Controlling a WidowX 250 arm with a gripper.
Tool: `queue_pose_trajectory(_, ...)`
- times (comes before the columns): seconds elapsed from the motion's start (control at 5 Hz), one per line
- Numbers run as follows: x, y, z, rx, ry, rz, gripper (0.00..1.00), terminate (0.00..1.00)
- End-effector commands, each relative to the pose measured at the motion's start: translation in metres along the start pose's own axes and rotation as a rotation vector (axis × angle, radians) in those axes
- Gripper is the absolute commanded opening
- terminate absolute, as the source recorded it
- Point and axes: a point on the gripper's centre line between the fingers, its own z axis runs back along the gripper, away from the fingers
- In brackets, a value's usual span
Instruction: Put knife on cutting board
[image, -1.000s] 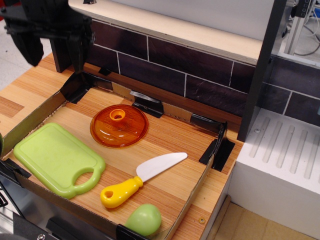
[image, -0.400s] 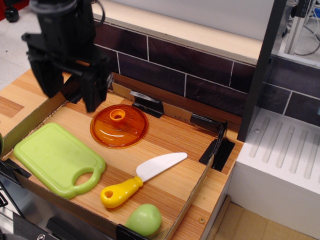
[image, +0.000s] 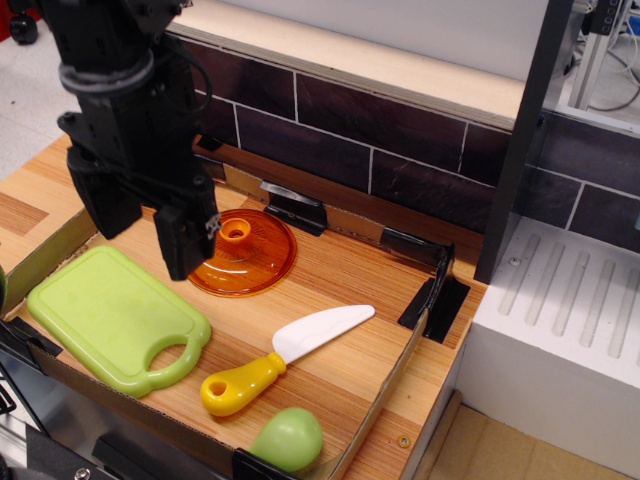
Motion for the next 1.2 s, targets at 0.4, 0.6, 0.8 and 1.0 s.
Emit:
queue_pose_trajectory(0.4, 0.009, -0.01, -0.048, 0.031, 0.025, -0.031, 1.0, 0.0)
queue_pose_trajectory(0.6, 0.009, -0.016, -0.05, 0.02, 0.037, -0.039, 1.0, 0.0)
queue_pose_trajectory(0.8, 0.006, -0.024, -0.054, -0.001, 0.08, -0.056, 1.0, 0.0)
queue_pose_trajectory(1.0, 0.001, -0.031, -0.06, 0.01, 0.088, -0.072, 1.0, 0.0)
